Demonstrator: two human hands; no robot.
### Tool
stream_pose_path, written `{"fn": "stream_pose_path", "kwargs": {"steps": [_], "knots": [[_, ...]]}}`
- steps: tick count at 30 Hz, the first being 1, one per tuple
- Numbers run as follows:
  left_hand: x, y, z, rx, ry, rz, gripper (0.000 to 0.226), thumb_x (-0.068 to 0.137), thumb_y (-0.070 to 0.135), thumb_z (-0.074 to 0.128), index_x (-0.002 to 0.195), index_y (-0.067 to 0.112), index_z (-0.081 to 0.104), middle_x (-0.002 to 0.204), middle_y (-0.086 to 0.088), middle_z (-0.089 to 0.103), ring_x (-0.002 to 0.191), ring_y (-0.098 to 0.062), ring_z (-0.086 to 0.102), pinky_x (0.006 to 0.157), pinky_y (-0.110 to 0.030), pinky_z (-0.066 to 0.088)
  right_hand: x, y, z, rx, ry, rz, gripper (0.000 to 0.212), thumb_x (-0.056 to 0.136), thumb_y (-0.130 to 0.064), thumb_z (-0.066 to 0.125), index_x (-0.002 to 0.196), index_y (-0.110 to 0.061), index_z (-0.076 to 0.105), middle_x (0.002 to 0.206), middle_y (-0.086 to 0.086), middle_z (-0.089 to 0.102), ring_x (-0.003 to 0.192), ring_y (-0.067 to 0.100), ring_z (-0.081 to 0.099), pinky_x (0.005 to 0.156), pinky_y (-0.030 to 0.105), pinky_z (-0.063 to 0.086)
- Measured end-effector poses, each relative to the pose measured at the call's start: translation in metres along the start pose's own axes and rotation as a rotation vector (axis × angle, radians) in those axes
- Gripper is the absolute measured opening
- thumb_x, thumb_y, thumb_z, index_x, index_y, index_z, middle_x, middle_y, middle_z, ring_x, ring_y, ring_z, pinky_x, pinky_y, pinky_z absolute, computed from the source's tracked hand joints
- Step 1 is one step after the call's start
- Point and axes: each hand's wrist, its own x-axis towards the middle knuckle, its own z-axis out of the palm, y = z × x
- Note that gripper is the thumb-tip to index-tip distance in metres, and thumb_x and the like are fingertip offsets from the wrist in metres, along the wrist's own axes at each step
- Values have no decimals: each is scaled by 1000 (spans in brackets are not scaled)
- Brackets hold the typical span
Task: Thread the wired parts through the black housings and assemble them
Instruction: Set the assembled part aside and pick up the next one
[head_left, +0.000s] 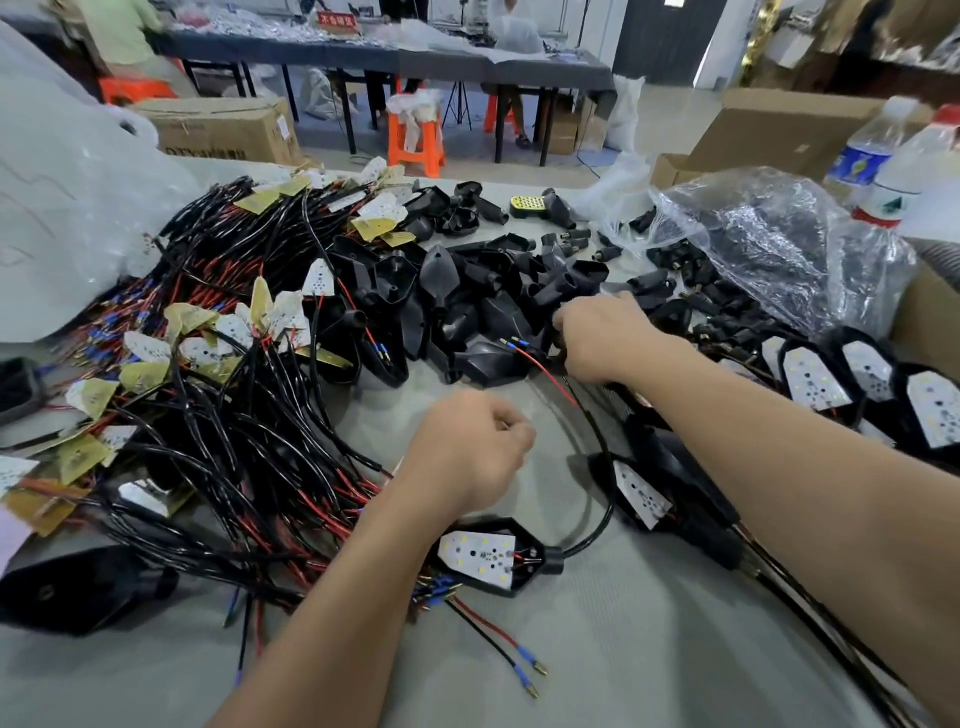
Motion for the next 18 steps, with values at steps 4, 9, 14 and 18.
{"fn": "stream_pose_path", "kwargs": {"steps": [4,9,14,18], "knots": [[-1,0,-4,15,-13,25,18,92,29,64,77,27,73,65,16,72,75,-5,69,74,-26,54,-15,-3,2,382,76,76,33,80,7,48,100,-18,53,85,4,61,81,28,58,62,34,45],[-3,-2,-5,-53,-57,5,12,91,27,66,84,29,75,69,12,74,72,-3,69,69,-23,51,-23,-12,-5,249,75,75,36,83,6,47,113,-13,49,84,6,52,83,32,48,73,38,38],[-4,-6,-3,-117,-33,13,15,92,26,66,82,34,74,70,17,74,59,2,64,58,-14,48,-35,-3,-29,538,300,129,64,80,14,43,131,-23,54,93,3,65,86,25,59,72,36,50],[-4,8,-3,-716,132,31,20,95,11,68,113,19,74,78,6,77,62,-11,68,61,-24,56,-61,-20,-39,999,414,181,52,77,8,60,112,-30,58,82,-4,72,79,15,69,68,31,57]]}}
